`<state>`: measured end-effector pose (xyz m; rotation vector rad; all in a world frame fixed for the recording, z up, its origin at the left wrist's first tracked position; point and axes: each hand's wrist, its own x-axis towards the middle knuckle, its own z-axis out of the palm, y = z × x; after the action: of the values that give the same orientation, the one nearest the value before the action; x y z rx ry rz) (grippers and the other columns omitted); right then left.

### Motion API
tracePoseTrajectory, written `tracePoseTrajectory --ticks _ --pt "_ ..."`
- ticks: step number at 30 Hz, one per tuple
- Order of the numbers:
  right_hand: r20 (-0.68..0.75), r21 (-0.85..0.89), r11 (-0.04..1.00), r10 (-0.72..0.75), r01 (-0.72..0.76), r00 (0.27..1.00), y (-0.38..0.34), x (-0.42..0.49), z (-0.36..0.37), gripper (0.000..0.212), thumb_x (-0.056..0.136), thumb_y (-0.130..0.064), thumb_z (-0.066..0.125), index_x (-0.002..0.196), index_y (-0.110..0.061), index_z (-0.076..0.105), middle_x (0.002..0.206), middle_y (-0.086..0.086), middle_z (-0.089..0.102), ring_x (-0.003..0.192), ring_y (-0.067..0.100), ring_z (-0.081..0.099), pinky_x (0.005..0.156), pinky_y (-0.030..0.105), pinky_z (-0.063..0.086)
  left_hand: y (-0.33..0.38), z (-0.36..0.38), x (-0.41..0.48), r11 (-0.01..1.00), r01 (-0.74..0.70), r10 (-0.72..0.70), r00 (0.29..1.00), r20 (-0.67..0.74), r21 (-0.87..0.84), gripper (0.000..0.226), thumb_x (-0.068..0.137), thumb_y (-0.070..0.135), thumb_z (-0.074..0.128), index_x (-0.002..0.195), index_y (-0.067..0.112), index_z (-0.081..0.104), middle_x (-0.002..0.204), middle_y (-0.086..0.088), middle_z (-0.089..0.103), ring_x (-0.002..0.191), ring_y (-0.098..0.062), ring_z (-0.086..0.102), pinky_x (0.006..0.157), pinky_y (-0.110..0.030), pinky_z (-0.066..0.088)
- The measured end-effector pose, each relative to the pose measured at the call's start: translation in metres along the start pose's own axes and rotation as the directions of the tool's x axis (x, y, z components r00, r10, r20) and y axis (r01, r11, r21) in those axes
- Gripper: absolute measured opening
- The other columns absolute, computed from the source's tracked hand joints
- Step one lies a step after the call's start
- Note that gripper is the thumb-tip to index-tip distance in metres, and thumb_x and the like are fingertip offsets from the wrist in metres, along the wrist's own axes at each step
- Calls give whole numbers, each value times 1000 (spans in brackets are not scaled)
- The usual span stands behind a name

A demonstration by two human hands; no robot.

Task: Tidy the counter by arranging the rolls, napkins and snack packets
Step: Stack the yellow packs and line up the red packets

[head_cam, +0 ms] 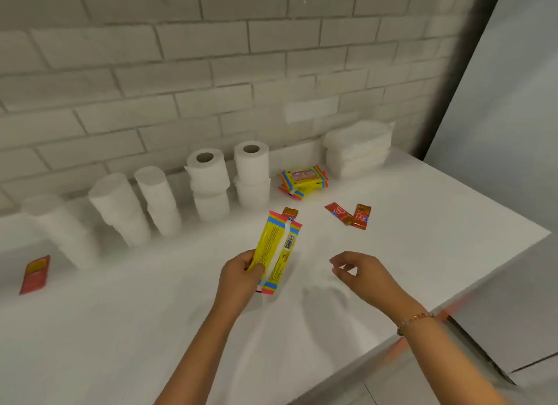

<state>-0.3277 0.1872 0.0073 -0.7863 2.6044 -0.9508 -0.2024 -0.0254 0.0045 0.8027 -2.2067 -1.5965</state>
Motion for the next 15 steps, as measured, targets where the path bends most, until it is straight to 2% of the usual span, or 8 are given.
tracePoseTrajectory --ticks 3,6,8,10,12,13,15 --pt "18 -20 1000 -5 5 1000 36 -1 -26 20 89 -30 58 107 -26 66 103 -10 66 91 6 60 78 16 45 16 38 8 996 -18 16 1000 18 89 33 84 3 51 105 18 70 73 12 67 65 -3 65 50 -9 48" --pt "29 -10 1000 -4 4 1000 64 4 -47 19 89 -30 58 106 -28 66 101 -13 65 90 5 59 77 14 43 39 64 29 976 -53 48 998 29 211 37 79 11 53 111 21 67 86 0 72 73 -18 68 67 -28 57" --pt "34 -2 1000 -7 7 999 82 13 -62 19 89 -30 58 106 -29 65 99 -16 63 90 4 59 76 14 42 56 81 52 961 -91 95 996 0 261 41 76 10 53 113 25 64 98 -4 72 81 -24 67 74 -38 57" --pt "25 16 1000 0 0 1000 92 22 -68 19 89 -30 58 107 -30 65 97 -18 61 90 3 58 75 14 41 71 88 75 943 -126 145 989 -40 307 40 77 7 54 111 28 59 104 0 70 76 -21 64 65 -34 57" --pt "39 25 1000 3 -4 999 103 32 -71 19 89 -29 58 106 -30 65 96 -18 61 89 2 58 71 10 40 84 95 104 908 -145 198 975 -98 392 35 77 7 55 105 28 55 104 3 70 70 -18 61 51 -26 48" --pt "48 26 1000 5 -6 999 109 37 -73 18 89 -29 58 106 -30 65 95 -19 61 89 2 58 70 8 39 92 97 119 887 -158 233 964 -125 434 32 77 7 55 103 26 55 102 3 71 72 -19 61 51 -26 45" --pt "65 26 1000 5 -7 998 117 48 -77 18 89 -30 57 106 -31 66 96 -19 62 90 1 58 69 5 38 104 102 145 853 -190 308 935 -175 486 29 78 8 55 101 25 59 97 -1 73 81 -24 65 61 -32 49"
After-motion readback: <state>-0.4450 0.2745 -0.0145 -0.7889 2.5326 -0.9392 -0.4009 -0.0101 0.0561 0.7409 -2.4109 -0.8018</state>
